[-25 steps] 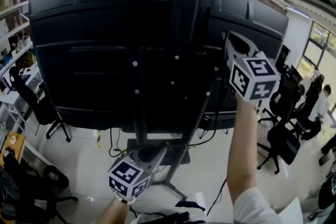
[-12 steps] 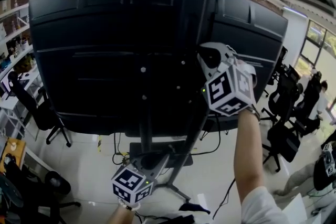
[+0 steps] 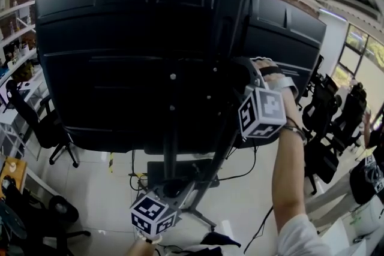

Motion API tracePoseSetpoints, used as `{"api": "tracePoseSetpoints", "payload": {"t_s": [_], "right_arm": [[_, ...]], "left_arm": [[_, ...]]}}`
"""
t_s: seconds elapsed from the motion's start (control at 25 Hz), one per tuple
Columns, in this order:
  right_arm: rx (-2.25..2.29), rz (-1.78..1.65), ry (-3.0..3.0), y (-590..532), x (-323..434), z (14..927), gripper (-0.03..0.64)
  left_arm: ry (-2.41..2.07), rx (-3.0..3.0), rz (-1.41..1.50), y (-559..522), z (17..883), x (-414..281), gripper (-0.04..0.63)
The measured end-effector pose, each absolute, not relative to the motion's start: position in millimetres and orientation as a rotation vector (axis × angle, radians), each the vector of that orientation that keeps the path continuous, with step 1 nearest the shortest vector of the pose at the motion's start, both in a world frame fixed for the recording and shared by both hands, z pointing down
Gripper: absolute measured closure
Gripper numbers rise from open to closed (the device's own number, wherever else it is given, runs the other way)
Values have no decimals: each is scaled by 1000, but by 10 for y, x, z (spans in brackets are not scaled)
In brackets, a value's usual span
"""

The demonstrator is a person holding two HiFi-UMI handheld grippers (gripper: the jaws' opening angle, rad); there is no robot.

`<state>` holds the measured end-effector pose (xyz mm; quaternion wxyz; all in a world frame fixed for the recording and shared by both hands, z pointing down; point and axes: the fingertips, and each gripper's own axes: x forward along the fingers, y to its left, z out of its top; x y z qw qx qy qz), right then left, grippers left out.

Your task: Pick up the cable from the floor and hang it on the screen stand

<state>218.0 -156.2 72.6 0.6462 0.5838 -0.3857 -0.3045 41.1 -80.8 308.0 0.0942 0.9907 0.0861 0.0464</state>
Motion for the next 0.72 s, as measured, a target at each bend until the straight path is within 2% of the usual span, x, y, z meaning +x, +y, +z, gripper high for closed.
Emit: {"api": "tracePoseSetpoints", "payload": {"t_s": [0.16,0.28,0.56,0.72], "right_arm": [[1193,-719,-774,-1591,2002,1016,384],[1265,-682,-811,-1499,1976,1165,413],[1439,-699,-903,-1188,1962,1315,402],[1579,-692,-1006,-1007,1966,1413,402]], "left_arm": [[260,2926,135,-784,3111,352,576],[271,2918,168,-759,3198,312,577],[228,2900,266,-707,3532,312,572],[210,2864,373,-649,3908,303,545]]}}
